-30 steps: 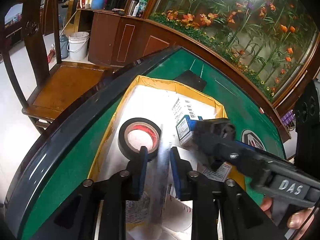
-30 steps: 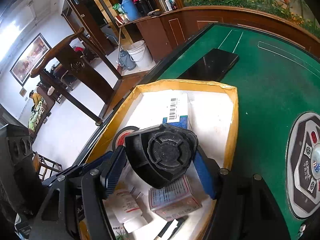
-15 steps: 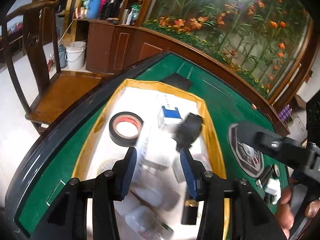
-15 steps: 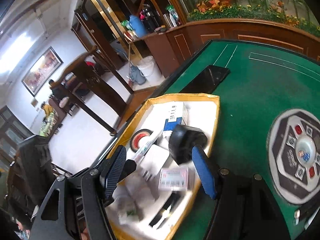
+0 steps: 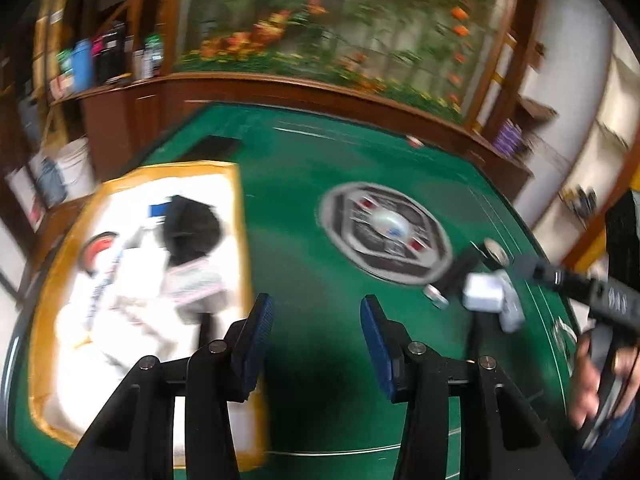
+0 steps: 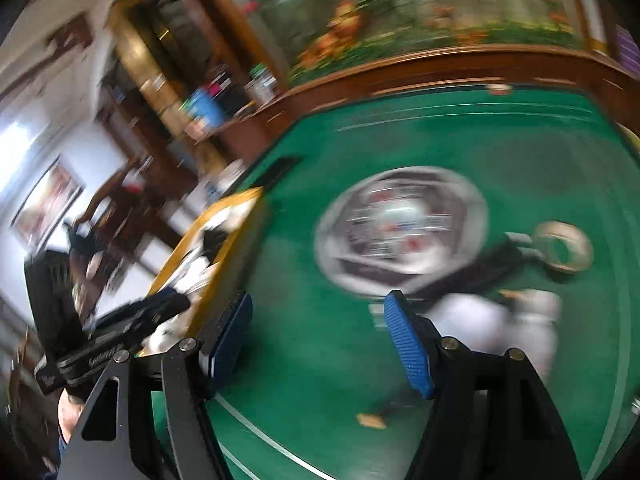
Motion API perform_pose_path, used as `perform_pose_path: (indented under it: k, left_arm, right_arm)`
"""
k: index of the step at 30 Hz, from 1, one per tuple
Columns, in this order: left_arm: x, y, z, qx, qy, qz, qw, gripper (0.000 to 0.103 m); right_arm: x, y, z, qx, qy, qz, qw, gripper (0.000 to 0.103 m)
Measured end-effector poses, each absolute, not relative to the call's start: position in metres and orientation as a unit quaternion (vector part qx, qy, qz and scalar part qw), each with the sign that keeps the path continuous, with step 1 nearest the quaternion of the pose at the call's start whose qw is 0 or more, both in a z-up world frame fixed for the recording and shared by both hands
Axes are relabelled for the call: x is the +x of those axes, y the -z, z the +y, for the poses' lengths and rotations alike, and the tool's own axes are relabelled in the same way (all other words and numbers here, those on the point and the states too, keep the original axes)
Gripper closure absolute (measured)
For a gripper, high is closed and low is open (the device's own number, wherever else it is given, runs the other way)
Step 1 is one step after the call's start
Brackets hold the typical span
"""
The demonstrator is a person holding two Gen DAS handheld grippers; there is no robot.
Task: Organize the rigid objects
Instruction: 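Move the left tool to the black markers while the right tool reaches a white bottle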
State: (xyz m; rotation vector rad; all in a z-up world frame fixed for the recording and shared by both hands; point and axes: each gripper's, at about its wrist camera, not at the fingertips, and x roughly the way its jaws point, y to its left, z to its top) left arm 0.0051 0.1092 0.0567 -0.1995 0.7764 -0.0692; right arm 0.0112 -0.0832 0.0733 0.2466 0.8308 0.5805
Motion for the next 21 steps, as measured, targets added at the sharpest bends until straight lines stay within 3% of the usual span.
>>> perform_pose_path:
  k: [6, 14, 21]
  left_arm:
    - [0.05, -0.049, 0.041, -0.049, 0.116, 0.415, 0.901, 0.055]
    - [0.131, -0.035, -0.05, 0.018, 0.198, 0.468, 0.861, 0.055]
    - [0.159, -0.02, -0.074, 0.054, 0.185, 0.487, 0.852, 0.056]
  right_arm:
    - [0.029, -0.056, -0.18, 0.208, -0.169, 0.396, 0.878, 0.035]
    - [0.039, -0.041, -0.201, 0.28, -0.168, 0.411, 0.851, 0.035]
    - [0.034, -0.044, -0.206, 0.292, -0.166, 0.4, 0.853, 0.035]
